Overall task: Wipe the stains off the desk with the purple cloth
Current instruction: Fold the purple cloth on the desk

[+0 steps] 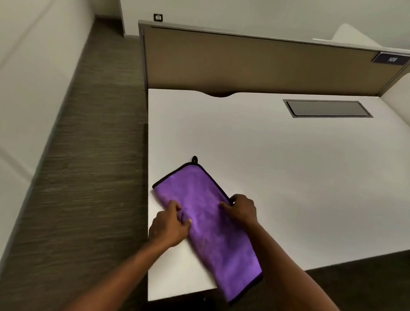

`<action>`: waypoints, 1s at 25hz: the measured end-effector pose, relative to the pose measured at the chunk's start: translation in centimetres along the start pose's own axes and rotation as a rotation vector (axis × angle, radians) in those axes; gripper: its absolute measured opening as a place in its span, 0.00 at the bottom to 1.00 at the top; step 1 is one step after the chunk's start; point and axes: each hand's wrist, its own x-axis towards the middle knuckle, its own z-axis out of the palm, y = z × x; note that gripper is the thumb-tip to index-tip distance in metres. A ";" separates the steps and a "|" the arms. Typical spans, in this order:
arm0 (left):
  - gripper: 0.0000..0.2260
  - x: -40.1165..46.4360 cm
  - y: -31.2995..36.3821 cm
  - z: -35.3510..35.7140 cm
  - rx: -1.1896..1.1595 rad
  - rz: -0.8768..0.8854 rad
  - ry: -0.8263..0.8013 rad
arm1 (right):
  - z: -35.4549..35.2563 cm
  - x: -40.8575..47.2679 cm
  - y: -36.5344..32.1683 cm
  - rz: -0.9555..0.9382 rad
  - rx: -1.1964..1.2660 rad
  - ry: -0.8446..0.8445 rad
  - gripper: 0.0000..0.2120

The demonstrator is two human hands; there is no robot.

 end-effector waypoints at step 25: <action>0.29 -4.0 4.5 -3.8 -0.480 0.184 0.194 | -7.8 -6.4 -0.4 -0.518 0.535 0.089 0.28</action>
